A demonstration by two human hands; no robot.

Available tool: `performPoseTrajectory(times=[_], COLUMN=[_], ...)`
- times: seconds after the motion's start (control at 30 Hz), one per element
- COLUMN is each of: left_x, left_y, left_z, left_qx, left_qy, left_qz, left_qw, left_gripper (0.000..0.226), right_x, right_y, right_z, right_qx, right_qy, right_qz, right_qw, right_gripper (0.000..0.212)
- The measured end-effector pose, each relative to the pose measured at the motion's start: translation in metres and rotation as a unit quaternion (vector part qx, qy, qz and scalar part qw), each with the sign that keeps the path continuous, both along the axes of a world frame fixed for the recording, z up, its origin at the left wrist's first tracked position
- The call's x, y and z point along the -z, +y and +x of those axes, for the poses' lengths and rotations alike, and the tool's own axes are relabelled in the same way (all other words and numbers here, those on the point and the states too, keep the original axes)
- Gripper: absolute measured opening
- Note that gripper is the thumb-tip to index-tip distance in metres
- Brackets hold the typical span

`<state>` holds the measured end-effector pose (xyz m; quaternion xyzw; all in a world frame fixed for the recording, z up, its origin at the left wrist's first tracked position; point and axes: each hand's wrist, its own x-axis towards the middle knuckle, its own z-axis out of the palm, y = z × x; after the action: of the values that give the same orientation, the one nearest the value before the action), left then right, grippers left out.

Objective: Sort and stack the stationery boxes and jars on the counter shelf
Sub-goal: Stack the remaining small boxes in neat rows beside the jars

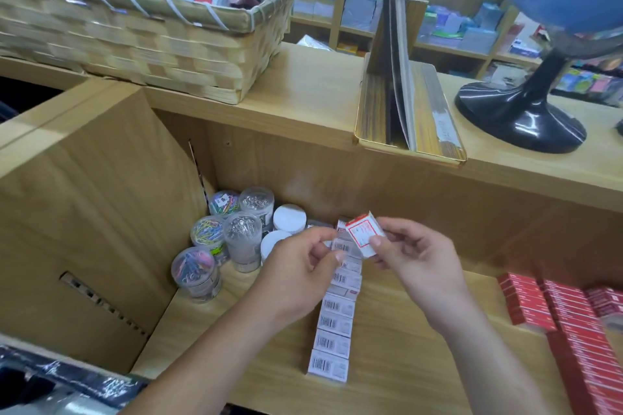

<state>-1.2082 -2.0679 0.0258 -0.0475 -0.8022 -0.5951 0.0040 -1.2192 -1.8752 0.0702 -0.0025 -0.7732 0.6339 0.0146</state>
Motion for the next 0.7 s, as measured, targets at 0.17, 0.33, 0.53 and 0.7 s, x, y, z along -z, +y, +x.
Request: performPoseTrajectory(times=[0.17, 0.33, 0.53, 0.7], left_x=[0.01, 0.013, 0.017, 0.024], left_y=[-0.012, -0.01, -0.01, -0.006], left_z=[0.001, 0.007, 0.009, 0.016], left_qx=[-0.054, -0.025, -0.04, -0.04], left_qy=[0.03, 0.027, 0.036, 0.053], left_qz=[-0.114, -0.145, -0.145, -0.15], left_qw=[0.992, 0.989, 0.988, 0.987], left_gripper=[0.028, 0.027, 0.033, 0.029], right_x=[0.002, 0.023, 0.035, 0.045], right_y=[-0.001, -0.01, -0.011, -0.011], right_z=[-0.038, -0.052, -0.058, -0.061], right_qx=[-0.036, -0.075, -0.071, -0.056], right_qy=[0.056, 0.064, 0.082, 0.098], right_qz=[0.299, 0.383, 0.381, 0.414], right_qw=[0.952, 0.918, 0.918, 0.903], right_gripper=[0.017, 0.026, 0.029, 0.03])
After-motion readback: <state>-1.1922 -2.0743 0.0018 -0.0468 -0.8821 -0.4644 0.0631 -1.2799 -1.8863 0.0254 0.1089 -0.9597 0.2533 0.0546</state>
